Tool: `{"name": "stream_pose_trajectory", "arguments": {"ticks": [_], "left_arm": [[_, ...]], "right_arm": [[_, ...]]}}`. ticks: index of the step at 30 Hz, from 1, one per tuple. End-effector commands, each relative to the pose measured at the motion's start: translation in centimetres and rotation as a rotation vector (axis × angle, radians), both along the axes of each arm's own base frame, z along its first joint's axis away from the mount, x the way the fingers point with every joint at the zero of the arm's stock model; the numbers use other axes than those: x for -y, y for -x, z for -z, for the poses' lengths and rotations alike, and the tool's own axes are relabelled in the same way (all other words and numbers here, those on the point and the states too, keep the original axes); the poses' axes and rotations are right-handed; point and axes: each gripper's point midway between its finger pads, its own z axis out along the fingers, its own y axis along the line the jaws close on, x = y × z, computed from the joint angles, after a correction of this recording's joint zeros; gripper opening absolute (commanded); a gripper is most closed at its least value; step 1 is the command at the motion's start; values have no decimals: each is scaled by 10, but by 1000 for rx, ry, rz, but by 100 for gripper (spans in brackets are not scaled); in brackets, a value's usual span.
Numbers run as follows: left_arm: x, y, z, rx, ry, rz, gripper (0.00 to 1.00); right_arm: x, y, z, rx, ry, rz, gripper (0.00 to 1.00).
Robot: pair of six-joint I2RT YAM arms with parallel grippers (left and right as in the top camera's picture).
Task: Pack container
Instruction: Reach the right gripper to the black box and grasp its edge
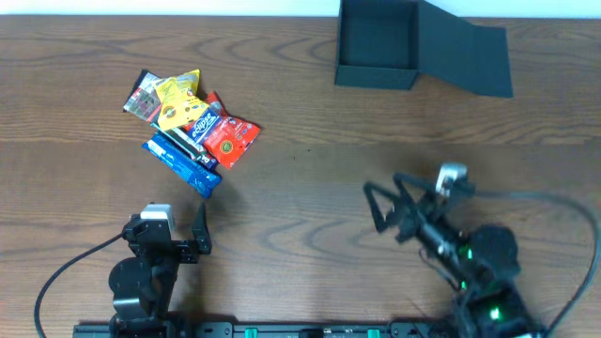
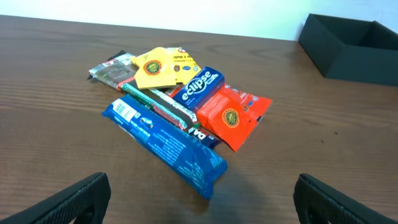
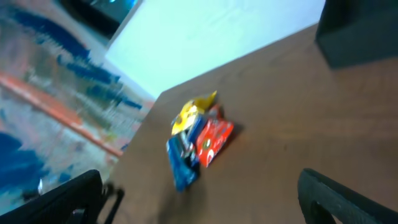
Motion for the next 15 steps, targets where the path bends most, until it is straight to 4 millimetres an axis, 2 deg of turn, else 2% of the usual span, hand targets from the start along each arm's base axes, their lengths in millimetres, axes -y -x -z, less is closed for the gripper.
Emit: {"name": "stream_pose_trajectory", "arguments": {"ticks": [1, 3, 5, 8, 11, 13, 15], "left_arm": [[0, 0, 10, -18, -7, 3, 95], [0, 0, 10, -18, -7, 3, 95], [0, 0, 10, -18, -7, 3, 95], [0, 0, 10, -18, -7, 3, 95], [0, 0, 10, -18, -7, 2, 95], [0, 0, 10, -18, -7, 3, 95], [0, 0, 10, -18, -7, 3, 95]], "right_arm": [[-2, -36, -26, -9, 43, 58, 99], [-10, -57, -39, -25, 47, 52, 99], [-26, -78, -63, 13, 24, -2, 99], [-51, -95, -104, 140, -27, -113, 99], [-50, -120, -138, 319, -75, -59, 99], [-44, -138, -140, 348, -97, 10, 99], [-37, -165, -122, 244, -124, 82, 99]]}}
